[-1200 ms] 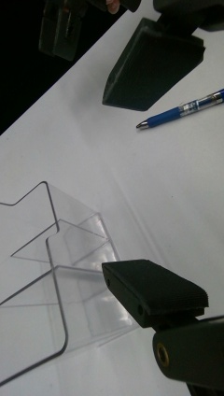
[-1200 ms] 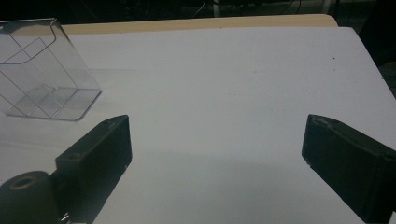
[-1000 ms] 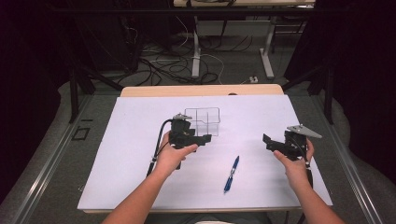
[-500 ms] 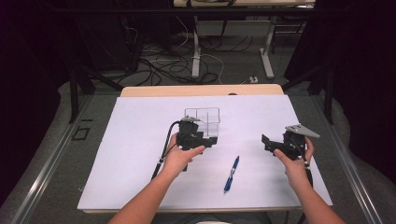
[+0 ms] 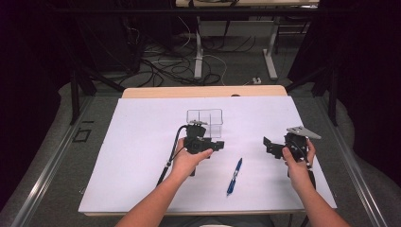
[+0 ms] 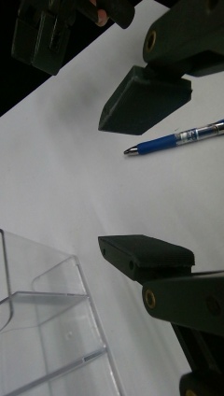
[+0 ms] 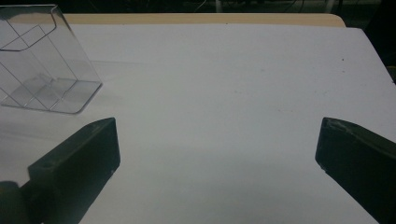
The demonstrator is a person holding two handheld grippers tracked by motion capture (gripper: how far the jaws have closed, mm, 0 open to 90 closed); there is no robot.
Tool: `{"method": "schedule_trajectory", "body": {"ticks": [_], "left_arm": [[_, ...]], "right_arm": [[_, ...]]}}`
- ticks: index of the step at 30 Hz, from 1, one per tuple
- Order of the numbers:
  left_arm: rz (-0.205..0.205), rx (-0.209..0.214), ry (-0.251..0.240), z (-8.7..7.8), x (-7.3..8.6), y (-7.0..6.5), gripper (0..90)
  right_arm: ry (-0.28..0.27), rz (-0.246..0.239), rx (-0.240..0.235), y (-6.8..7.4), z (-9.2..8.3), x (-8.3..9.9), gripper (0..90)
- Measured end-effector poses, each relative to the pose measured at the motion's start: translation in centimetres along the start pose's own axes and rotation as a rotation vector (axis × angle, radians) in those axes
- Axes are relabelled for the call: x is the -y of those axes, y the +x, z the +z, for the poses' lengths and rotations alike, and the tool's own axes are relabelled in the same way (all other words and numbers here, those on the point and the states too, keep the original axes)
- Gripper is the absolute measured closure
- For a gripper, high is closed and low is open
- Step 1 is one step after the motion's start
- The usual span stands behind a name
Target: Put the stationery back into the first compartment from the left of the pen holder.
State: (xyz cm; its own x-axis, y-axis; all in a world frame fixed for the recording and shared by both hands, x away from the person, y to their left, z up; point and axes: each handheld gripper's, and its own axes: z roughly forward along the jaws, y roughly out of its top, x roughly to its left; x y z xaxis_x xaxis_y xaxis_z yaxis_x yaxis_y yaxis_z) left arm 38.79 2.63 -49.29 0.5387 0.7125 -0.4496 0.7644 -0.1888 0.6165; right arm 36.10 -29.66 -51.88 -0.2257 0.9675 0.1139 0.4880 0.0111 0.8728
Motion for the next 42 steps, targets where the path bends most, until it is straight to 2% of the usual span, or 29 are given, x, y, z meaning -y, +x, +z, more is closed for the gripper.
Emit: {"method": "schedule_trajectory", "body": {"ticks": [1, 2, 5, 6, 8, 9, 12, 13, 14, 16, 17, 19, 21, 22, 27, 29, 32, 34, 36, 42], "left_arm": [[-0.001, 0.004, 0.005, 0.1, 0.0, 0.0, 40.4], [-0.023, 0.005, 0.018, 0.2, 0.0, -0.1, 40.5], [-0.026, 0.015, 0.041, 0.4, 0.0, -0.1, 41.1], [-0.047, 0.019, 0.045, 0.6, 0.0, -0.2, 41.4], [-0.053, 0.026, 0.064, 0.7, -0.1, -0.2, 42.9], [-0.077, 0.027, 0.068, 0.8, -0.1, -0.3, 43.8], [-0.064, 0.036, 0.083, 1.1, -0.1, -0.3, 46.4], [-0.086, 0.035, 0.085, 1.2, 0.0, -0.4, 47.1], [-0.075, 0.034, 0.093, 1.3, -0.1, -0.3, 48.6], [-0.108, 0.045, 0.095, 1.4, 0.0, -0.5, 50.0], [-0.090, 0.045, 0.104, 1.5, 0.0, -0.3, 50.7], [-0.105, 0.045, 0.116, 1.7, 0.1, -0.5, 53.0], [-0.093, 0.046, 0.129, 2.0, 0.2, -0.4, 54.2], [-0.105, 0.042, 0.135, 2.1, 0.2, -0.5, 54.5], [-0.113, 0.041, 0.156, 2.7, 0.4, -0.8, 57.1], [-0.102, 0.042, 0.169, 3.0, 0.5, -0.8, 58.3], [-0.111, 0.038, 0.183, 3.5, 0.6, -0.9, 60.3], [-0.097, 0.043, 0.199, 3.6, 0.6, -0.8, 61.0], [-0.119, 0.042, 0.198, 3.9, 0.7, -0.9, 61.7], [-0.127, 0.036, 0.211, 4.4, 0.8, -1.0, 64.6]], "right_arm": [[0.005, -0.005, 0.001, 0.0, 0.0, 0.0, 0.0], [0.005, -0.007, 0.001, 0.0, 0.0, 0.0, 0.0], [0.005, 0.001, -0.001, 0.1, 0.0, -0.1, 0.0], [0.003, 0.001, -0.001, 0.1, 0.0, 0.0, 0.0], [0.000, 0.000, -0.003, 0.0, 0.1, 0.0, 0.0], [0.000, -0.001, -0.003, 0.0, 0.1, 0.0, 0.0], [0.001, 0.004, -0.007, 0.1, 0.1, 0.0, 0.0], [0.006, 0.000, -0.005, 0.1, 0.1, -0.1, 0.0], [0.000, -0.002, -0.007, 0.2, 0.2, -0.1, 0.0], [0.006, -0.001, -0.014, 0.3, 0.3, 0.0, 0.0], [0.008, -0.008, -0.015, 0.3, 0.3, 0.0, 0.0], [0.011, -0.011, -0.020, 0.4, 0.4, 0.0, 0.0], [0.011, -0.011, -0.023, 0.4, 0.4, 0.0, 0.0], [0.012, -0.010, -0.025, 0.3, 0.4, 0.0, 0.0], [0.014, -0.005, -0.021, 0.3, 0.3, 0.0, 0.0], [0.015, -0.001, -0.023, 0.3, 0.3, 0.0, 0.0], [0.018, -0.004, -0.025, 0.3, 0.3, 0.0, 0.0], [0.021, -0.005, -0.026, 0.3, 0.3, 0.0, 0.0], [0.019, -0.012, -0.027, 0.3, 0.4, 0.0, 0.0], [0.018, -0.013, -0.031, 0.3, 0.4, 0.1, 0.0]]}}
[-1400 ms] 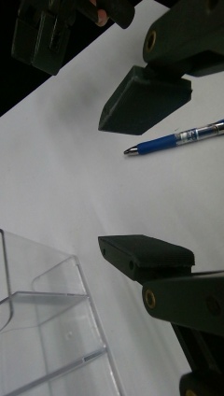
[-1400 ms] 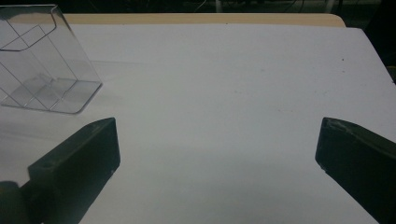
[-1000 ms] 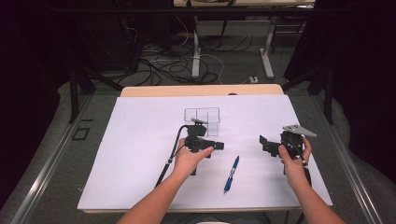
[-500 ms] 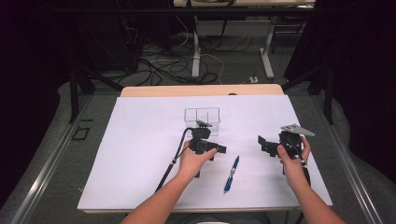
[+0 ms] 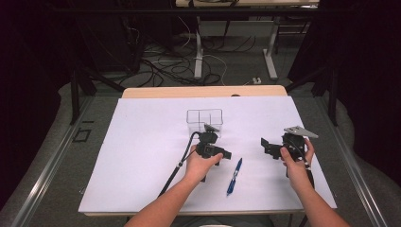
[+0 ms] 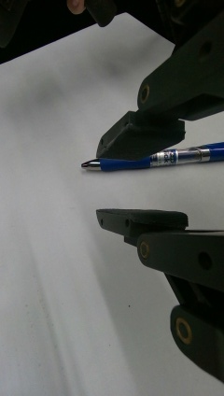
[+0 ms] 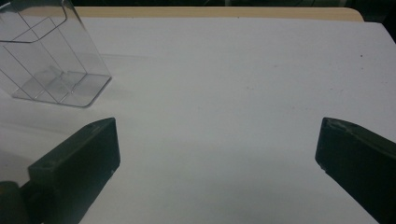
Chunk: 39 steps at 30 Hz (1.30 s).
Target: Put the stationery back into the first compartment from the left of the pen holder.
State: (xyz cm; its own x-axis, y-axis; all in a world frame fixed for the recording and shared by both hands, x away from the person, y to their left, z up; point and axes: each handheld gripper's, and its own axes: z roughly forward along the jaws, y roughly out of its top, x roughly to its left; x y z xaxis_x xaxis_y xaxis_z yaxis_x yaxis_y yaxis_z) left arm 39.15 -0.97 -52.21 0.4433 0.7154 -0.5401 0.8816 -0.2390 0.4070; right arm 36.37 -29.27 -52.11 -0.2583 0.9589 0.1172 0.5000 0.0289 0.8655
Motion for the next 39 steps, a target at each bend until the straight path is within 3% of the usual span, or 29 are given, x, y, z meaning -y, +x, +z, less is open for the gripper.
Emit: {"method": "schedule_trajectory", "body": {"ticks": [9, 16, 17, 30, 39], "left_arm": [[-0.003, 0.005, 0.021, 0.7, 0.0, -0.1, 66.2], [0.018, 0.017, 0.052, 1.2, 0.0, 0.0, 68.2], [0.001, 0.022, 0.045, 1.4, 0.1, -0.1, 68.2], [0.008, 0.028, 0.081, 2.1, 0.1, -0.3, 68.7], [-0.010, 0.037, 0.104, 2.9, 0.3, -0.7, 68.7]], "right_arm": [[0.006, 0.000, 0.001, 0.0, 0.0, 0.0, 0.0], [0.011, -0.003, -0.003, 0.0, 0.1, 0.1, 0.0], [0.012, -0.006, -0.004, 0.0, 0.1, 0.1, 0.0], [0.014, -0.002, -0.004, -0.1, 0.1, 0.1, 0.0], [0.018, 0.004, -0.007, 0.0, 0.1, 0.2, 0.0]]}}
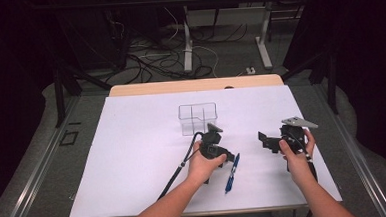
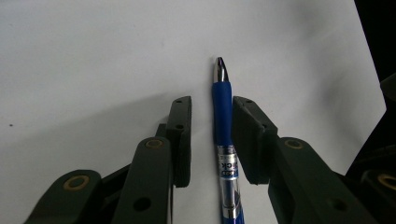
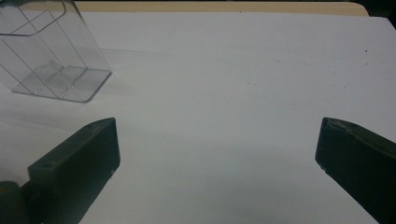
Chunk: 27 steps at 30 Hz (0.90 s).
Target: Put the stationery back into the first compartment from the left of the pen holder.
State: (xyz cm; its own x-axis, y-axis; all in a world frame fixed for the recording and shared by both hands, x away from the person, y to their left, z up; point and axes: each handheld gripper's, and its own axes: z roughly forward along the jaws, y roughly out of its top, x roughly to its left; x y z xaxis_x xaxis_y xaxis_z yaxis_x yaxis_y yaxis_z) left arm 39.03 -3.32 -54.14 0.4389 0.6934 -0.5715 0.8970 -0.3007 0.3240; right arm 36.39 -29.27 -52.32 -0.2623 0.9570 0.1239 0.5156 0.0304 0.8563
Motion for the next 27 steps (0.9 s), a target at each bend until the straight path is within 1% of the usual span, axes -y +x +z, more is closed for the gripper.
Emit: {"method": "schedule_trajectory", "body": {"ticks": [1, 2, 3, 6, 7, 8, 9, 11, 12, 13, 14, 16, 17, 18, 20, 22, 27], "left_arm": [[0.004, 0.003, 0.002, 0.1, 0.0, 0.0, 68.5], [0.000, 0.006, 0.004, 0.2, 0.0, -0.1, 68.5], [0.007, 0.008, 0.008, 0.2, 0.0, -0.1, 68.5], [-0.006, 0.022, 0.012, 0.5, 0.0, -0.3, 68.5], [-0.004, 0.024, 0.014, 0.6, 0.0, -0.4, 68.5], [0.005, 0.023, 0.022, 0.7, 0.0, -0.4, 68.7], [0.006, 0.023, 0.025, 0.8, 0.0, -0.5, 69.0], [-0.001, 0.022, 0.030, 1.1, 0.1, -0.6, 69.6], [0.010, 0.022, 0.030, 1.3, 0.1, -0.6, 70.7], [0.005, 0.022, 0.030, 1.3, 0.1, -0.7, 71.1], [0.010, 0.022, 0.030, 1.3, 0.1, -0.7, 71.7], [0.011, 0.017, 0.029, 1.3, 0.1, -0.7, 73.0], [0.002, 0.016, 0.028, 1.4, 0.1, -0.7, 73.9], [0.003, 0.014, 0.030, 1.4, 0.1, -0.7, 74.6], [0.002, 0.008, 0.033, 1.4, 0.1, -0.7, 76.1], [-0.001, 0.010, 0.035, 1.4, 0.1, -0.6, 77.1], [-0.010, 0.014, 0.036, 1.4, 0.1, -0.7, 78.6]], "right_arm": [[0.000, -0.001, -0.001, 0.0, 0.0, 0.0, 0.0], [0.000, -0.001, -0.001, 0.0, 0.0, 0.0, 0.0], [0.002, 0.003, 0.000, 0.0, 0.0, 0.0, 0.0], [0.001, -0.007, 0.000, -0.1, 0.0, 0.0, 0.0], [0.001, -0.008, 0.000, 0.0, 0.0, 0.0, 0.0], [0.001, -0.008, -0.001, 0.0, 0.0, 0.0, 0.0], [0.000, -0.008, -0.001, 0.0, 0.0, 0.0, 0.0], [0.001, -0.009, -0.001, 0.0, 0.0, 0.0, 0.0], [0.002, -0.009, -0.001, 0.0, 0.0, 0.0, 0.0], [0.002, -0.009, -0.001, -0.1, 0.0, 0.0, 0.0], [0.003, -0.004, -0.001, 0.0, 0.0, 0.0, 0.0], [0.001, -0.008, -0.001, -0.1, 0.0, 0.0, 0.0], [0.001, -0.009, -0.001, -0.1, 0.0, 0.0, 0.0], [0.004, -0.002, -0.001, 0.0, 0.0, 0.0, 0.0], [0.003, -0.010, -0.001, -0.1, 0.1, 0.0, 0.0], [0.006, -0.003, -0.002, 0.0, 0.0, 0.0, 0.0], [0.005, -0.005, -0.004, 0.0, 0.1, 0.1, 0.0]]}}
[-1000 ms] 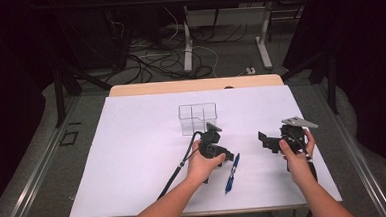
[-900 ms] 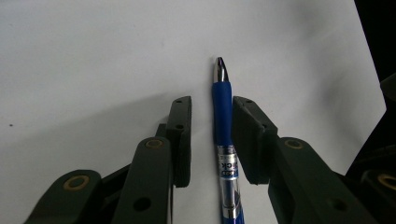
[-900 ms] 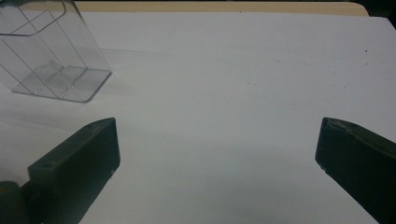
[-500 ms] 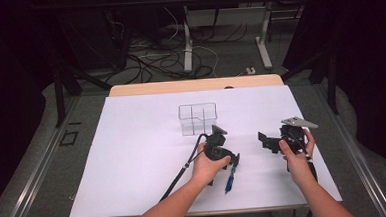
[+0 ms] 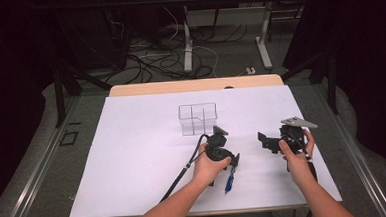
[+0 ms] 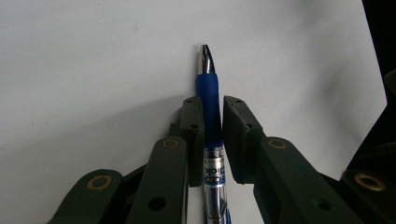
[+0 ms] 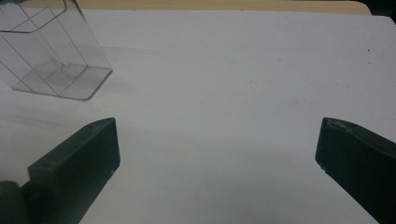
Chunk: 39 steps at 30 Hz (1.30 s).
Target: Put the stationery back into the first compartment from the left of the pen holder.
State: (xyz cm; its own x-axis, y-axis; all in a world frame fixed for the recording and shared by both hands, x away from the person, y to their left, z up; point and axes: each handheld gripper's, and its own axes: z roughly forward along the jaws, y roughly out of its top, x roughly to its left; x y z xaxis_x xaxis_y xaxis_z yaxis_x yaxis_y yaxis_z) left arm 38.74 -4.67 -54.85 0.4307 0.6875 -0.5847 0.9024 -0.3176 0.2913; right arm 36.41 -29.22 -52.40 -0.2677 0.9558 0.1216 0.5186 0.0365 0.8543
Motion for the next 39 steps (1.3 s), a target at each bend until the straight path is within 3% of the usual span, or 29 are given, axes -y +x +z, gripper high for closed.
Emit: {"method": "schedule_trajectory", "body": {"ticks": [8, 26, 34, 39], "left_arm": [[-0.012, 0.002, 0.000, 0.0, 0.0, 0.1, 79.2], [0.017, 0.018, 0.022, -0.4, 0.0, -0.1, 79.9], [0.031, 0.025, -0.006, -1.8, -0.2, -0.2, 79.8], [0.033, 0.029, -0.050, -2.8, -0.4, -0.4, 79.8]], "right_arm": [[-0.001, -0.005, 0.000, -0.1, 0.0, 0.0, 0.0], [-0.002, -0.007, 0.002, -0.1, 0.0, 0.0, 0.0], [-0.001, -0.006, 0.003, -0.1, 0.0, 0.0, 0.0], [-0.002, -0.005, 0.002, -0.2, 0.0, 0.0, 0.0]]}}
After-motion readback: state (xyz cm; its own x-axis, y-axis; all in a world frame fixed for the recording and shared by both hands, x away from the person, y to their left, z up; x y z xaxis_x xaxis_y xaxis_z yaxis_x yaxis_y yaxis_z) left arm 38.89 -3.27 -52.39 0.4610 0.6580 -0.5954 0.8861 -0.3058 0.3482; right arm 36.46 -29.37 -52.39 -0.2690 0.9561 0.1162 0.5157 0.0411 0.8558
